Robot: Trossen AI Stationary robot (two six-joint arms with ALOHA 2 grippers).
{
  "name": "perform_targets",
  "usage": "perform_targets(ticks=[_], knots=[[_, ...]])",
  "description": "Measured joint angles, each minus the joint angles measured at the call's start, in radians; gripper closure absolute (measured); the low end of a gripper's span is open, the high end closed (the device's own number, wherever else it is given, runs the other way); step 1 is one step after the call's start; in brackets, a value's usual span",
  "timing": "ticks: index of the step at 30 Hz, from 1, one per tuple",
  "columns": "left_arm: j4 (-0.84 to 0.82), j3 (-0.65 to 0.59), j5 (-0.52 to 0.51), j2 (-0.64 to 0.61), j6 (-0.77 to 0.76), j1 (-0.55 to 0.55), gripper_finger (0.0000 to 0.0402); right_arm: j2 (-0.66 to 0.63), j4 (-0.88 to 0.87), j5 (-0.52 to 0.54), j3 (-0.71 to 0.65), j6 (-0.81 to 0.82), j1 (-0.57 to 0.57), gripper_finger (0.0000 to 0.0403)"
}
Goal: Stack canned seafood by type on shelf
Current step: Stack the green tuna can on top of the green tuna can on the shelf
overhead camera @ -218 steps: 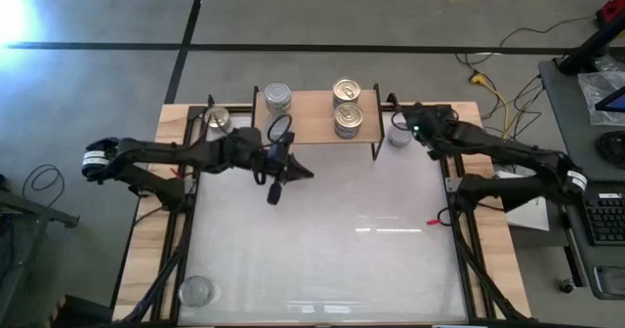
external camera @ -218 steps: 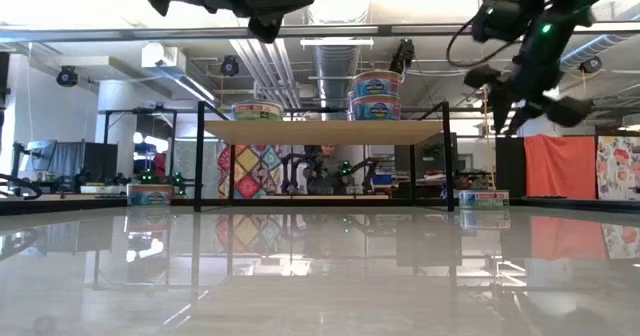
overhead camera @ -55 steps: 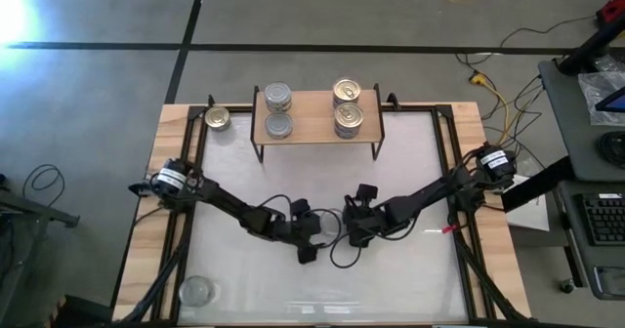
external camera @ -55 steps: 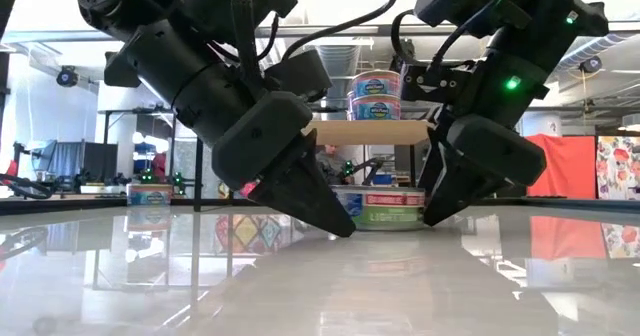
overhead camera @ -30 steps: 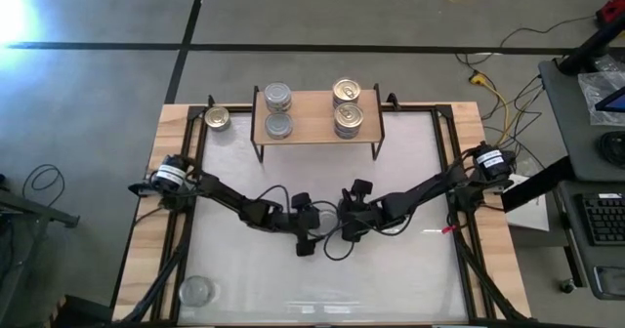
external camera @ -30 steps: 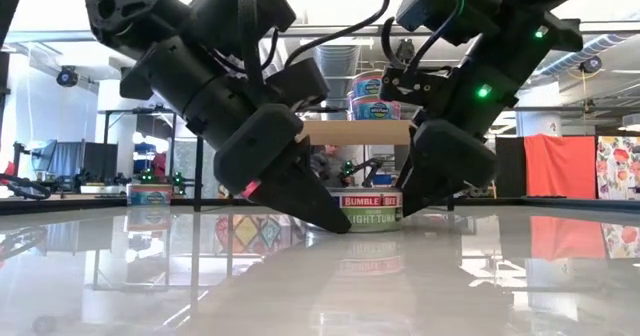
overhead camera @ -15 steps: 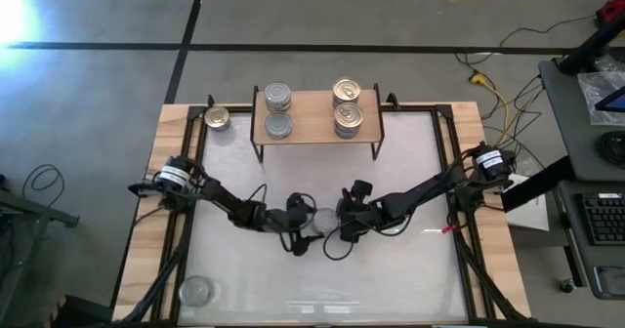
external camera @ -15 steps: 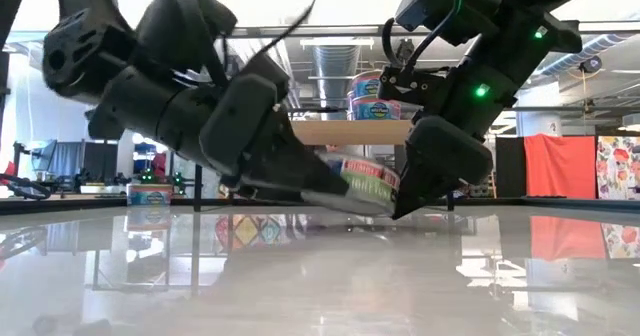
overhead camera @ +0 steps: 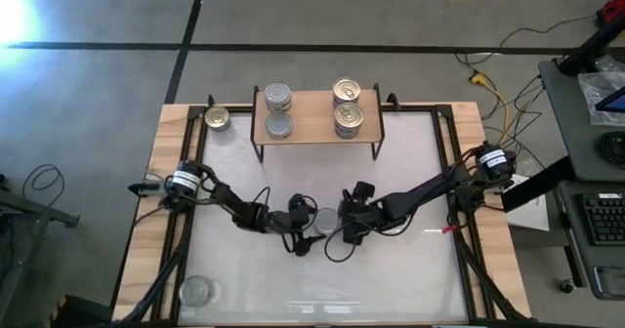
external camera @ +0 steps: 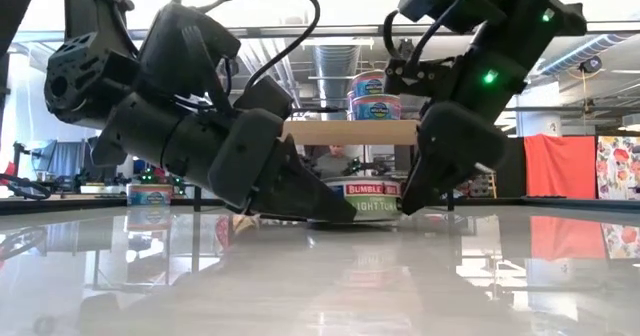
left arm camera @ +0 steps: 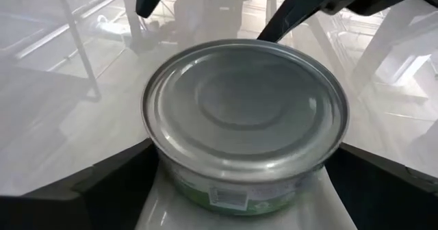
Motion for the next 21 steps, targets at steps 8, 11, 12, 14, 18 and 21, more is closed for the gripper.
perform_targets(ticks=[8,11,12,14,18,21], knots=[[-0.005,0.018,-0.019,0.019,0.036,0.000,0.0002,0.007,0.026,-0.024,0.013,-0.006,0.000,0.0035],[0.026,0.015,-0.020,0.025,0.052,0.001,0.0002,0.007,0.033,-0.038,0.010,0.000,0.000,0.0035],[0.038,0.014,-0.019,0.026,0.053,0.002,0.0002,0.007,0.034,-0.036,0.010,0.003,0.000,0.0035],[0.061,0.013,-0.018,0.028,0.059,0.003,0.0002,0.007,0.039,-0.037,0.010,0.002,-0.001,0.0035],[0.065,0.022,-0.013,0.030,0.063,0.004,0.0003,0.007,0.050,-0.038,0.008,-0.010,-0.003,0.0035],[0.077,0.022,-0.013,0.030,0.053,0.004,0.0003,0.007,0.052,-0.038,0.008,-0.009,-0.003,0.0035]])
